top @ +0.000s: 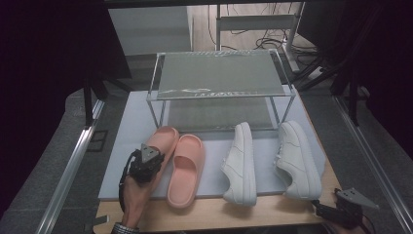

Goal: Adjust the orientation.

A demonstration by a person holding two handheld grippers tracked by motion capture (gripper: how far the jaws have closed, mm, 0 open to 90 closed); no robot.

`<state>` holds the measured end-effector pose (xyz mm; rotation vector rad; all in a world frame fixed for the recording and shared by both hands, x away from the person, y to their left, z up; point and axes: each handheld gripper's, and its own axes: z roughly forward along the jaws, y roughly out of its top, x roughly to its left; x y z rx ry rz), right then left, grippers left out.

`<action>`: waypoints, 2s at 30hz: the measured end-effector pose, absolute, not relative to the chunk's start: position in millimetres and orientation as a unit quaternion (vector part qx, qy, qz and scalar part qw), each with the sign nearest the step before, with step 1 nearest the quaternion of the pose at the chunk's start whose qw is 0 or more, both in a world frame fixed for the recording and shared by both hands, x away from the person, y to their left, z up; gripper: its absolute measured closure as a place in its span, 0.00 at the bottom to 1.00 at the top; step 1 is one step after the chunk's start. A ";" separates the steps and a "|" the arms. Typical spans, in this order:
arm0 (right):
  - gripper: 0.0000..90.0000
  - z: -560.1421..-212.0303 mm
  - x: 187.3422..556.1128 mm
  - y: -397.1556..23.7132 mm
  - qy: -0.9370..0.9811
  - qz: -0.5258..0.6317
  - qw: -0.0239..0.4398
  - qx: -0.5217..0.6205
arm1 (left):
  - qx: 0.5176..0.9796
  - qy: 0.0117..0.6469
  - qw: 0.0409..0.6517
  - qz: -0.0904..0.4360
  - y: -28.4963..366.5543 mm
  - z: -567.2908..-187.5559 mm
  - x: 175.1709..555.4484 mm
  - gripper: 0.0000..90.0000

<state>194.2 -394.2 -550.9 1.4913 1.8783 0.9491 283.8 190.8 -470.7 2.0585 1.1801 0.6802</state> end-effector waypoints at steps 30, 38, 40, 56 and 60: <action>0.09 -551.3 194.1 -394.8 0.701 0.355 0.278 0.552 | 0.785 0.451 0.338 0.256 159.2 -474.9 335.7 0.95; 0.09 -551.6 194.0 -394.9 0.701 0.356 0.279 0.551 | 0.780 0.458 0.338 0.258 155.3 -478.8 353.5 0.95; 0.09 -551.6 193.9 -395.0 0.701 0.356 0.279 0.551 | 0.779 0.459 0.339 0.260 153.7 -479.2 357.2 0.95; 0.09 -551.7 193.8 -394.8 0.702 0.357 0.278 0.550 | 0.770 0.474 0.339 0.259 146.6 -485.3 381.7 0.95; 0.09 -551.8 193.7 -394.9 0.702 0.357 0.278 0.549 | 0.769 0.474 0.349 0.248 149.1 -484.2 381.4 0.90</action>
